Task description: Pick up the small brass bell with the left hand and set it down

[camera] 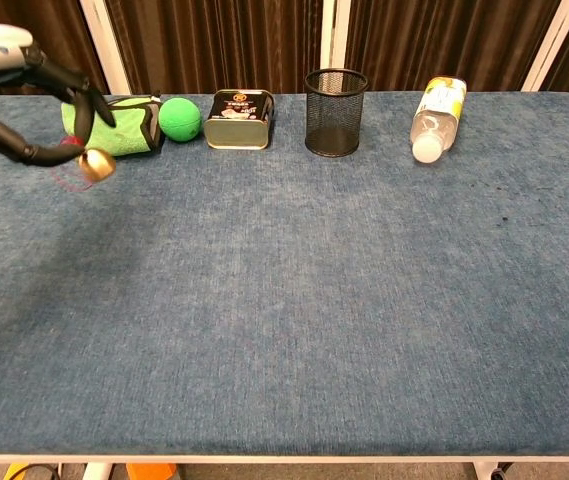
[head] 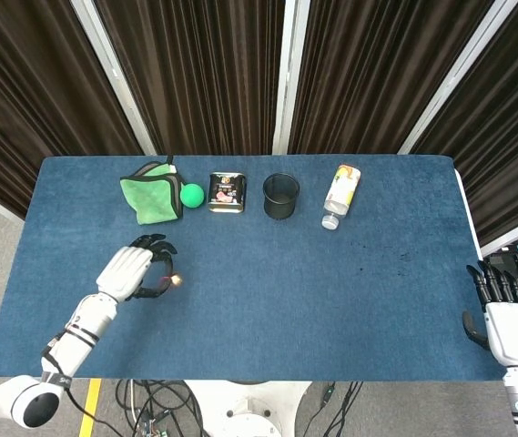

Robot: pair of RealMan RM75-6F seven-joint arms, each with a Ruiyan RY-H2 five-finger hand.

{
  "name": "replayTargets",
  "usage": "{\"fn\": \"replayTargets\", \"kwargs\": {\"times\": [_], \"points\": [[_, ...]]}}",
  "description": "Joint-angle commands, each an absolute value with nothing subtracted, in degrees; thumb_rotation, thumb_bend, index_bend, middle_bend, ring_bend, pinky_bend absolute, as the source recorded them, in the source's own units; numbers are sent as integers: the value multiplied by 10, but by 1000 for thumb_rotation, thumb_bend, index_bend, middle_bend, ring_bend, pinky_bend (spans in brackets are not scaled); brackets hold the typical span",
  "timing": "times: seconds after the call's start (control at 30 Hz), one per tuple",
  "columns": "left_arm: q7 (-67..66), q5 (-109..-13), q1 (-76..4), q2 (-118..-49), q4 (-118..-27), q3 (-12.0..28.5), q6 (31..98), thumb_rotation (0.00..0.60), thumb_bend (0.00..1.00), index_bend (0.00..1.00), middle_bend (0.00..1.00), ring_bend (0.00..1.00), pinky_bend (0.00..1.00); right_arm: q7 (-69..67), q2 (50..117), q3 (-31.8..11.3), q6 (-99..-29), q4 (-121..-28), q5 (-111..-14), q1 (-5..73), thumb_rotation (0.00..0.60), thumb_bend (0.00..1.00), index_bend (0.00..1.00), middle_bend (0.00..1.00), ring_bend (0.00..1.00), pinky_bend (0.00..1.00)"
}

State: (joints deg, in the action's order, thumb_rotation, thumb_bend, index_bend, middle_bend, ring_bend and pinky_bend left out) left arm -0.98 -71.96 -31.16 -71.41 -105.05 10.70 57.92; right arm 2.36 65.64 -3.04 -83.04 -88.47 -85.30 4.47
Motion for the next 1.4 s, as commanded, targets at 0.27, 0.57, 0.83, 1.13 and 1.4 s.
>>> {"fn": "replayTargets", "kwargs": {"times": [0.27, 0.57, 0.83, 1.13, 1.4], "points": [[-65, -775, -293, -682, -1089, 125, 544, 600, 465, 614, 253, 117, 118, 22, 660, -30, -824, -880, -849, 47, 600, 378, 0, 0, 0, 0], [-284, -838, -277, -736, -981, 117, 656, 600, 465, 640, 287, 117, 118, 14, 663, -30, -819, -872, -844, 47, 600, 379, 0, 0, 0, 0], [-202, -770, -278, -738, -1033, 115, 628, 600, 464, 632, 292, 117, 114, 21, 664, -31, -815, -876, -844, 50, 600, 379, 0, 0, 0, 0], [-196, -762, -290, -731, -1017, 98, 613, 600, 465, 630, 290, 117, 113, 22, 661, -31, -821, -879, -845, 48, 600, 379, 0, 0, 0, 0], [-187, -732, -297, -769, -962, 72, 589, 600, 464, 630, 290, 117, 113, 24, 657, -31, -831, -885, -852, 46, 600, 379, 0, 0, 0, 0]]}}
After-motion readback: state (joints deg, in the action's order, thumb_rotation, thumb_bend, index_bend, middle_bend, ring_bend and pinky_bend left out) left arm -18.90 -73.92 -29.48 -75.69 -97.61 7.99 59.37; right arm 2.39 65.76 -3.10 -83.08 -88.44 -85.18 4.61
